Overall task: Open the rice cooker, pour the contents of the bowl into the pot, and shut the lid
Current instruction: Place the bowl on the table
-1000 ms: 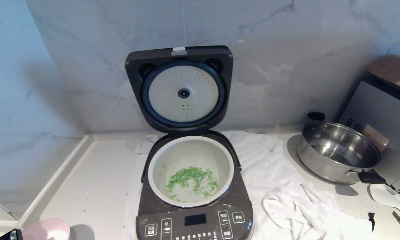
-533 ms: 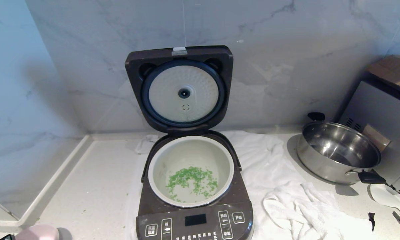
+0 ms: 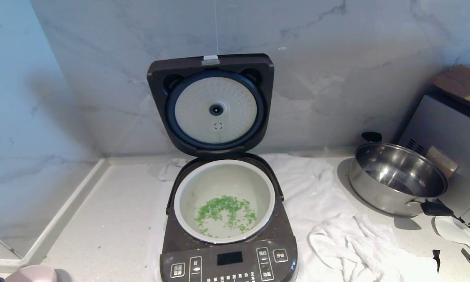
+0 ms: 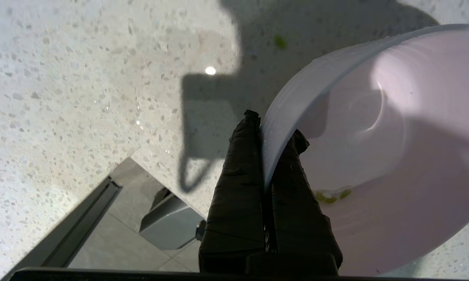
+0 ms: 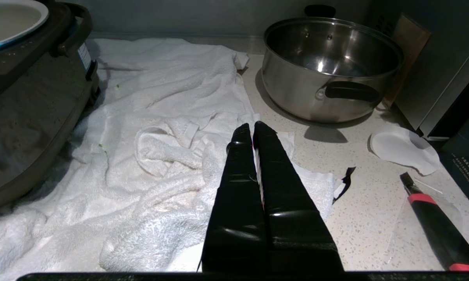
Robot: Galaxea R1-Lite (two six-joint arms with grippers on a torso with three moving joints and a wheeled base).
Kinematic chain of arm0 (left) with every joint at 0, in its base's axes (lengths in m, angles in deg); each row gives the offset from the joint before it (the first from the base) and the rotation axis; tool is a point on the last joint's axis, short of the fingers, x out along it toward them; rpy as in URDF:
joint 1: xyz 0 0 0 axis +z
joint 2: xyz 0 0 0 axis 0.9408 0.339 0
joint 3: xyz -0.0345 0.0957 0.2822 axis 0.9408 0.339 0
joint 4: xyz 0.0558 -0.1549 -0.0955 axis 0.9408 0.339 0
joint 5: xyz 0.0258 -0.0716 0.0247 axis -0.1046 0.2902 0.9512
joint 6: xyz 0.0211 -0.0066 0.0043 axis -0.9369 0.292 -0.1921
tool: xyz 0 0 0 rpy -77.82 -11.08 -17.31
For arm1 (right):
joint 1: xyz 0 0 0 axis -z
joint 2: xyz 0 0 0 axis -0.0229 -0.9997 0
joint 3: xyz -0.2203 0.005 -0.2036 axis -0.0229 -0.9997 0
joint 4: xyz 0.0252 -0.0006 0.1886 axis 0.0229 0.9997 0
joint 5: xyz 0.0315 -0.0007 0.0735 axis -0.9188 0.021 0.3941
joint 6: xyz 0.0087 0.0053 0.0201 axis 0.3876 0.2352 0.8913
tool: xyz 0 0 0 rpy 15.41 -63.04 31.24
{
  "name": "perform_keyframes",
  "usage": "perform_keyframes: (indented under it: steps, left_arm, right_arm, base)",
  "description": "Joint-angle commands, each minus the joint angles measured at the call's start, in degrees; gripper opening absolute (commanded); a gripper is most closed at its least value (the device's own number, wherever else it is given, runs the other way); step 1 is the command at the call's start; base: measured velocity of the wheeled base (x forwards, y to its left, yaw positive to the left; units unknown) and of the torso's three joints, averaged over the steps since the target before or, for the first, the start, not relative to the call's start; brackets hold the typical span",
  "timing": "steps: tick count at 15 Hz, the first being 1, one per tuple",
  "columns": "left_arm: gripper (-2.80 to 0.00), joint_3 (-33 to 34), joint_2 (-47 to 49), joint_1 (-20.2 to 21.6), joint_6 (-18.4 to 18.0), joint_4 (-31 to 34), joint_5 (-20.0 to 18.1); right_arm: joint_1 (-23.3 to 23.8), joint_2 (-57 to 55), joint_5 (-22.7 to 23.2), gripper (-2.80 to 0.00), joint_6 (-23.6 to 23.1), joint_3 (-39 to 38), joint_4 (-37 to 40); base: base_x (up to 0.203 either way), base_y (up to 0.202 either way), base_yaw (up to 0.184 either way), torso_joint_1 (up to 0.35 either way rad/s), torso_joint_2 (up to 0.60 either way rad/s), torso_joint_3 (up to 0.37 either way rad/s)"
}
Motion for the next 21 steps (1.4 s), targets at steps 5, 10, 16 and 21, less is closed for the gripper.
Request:
perform_keyframes:
  steps: [5,10,16,21]
  left_arm:
    - [0.0,-1.45,1.4,0.37,-0.05,0.0,-0.04]
    - [0.0,-1.49,-0.09,0.37,-0.06,0.06,-0.13]
    - [0.0,-5.4,-9.87,-1.54,-0.07,9.2,-3.36]
    - [0.0,-10.01,-16.33,-7.3,-2.3,28.98,-9.93]
  right_arm:
    - [-0.02,-0.07,0.04,-2.8,-0.06,0.0,0.0]
    - [-0.02,-0.07,0.04,-2.8,-0.06,0.0,0.0]
    - [0.07,-0.07,0.04,-2.8,-0.06,0.0,0.0]
    - [-0.02,-0.07,0.04,-2.8,-0.06,0.0,0.0]
  base:
    - [0.0,0.0,0.0,0.0,0.0,0.0]
    - [0.0,0.0,0.0,0.0,0.0,0.0]
    - [0.0,0.0,0.0,0.0,0.0,0.0]
    - [0.0,0.0,0.0,0.0,0.0,0.0]
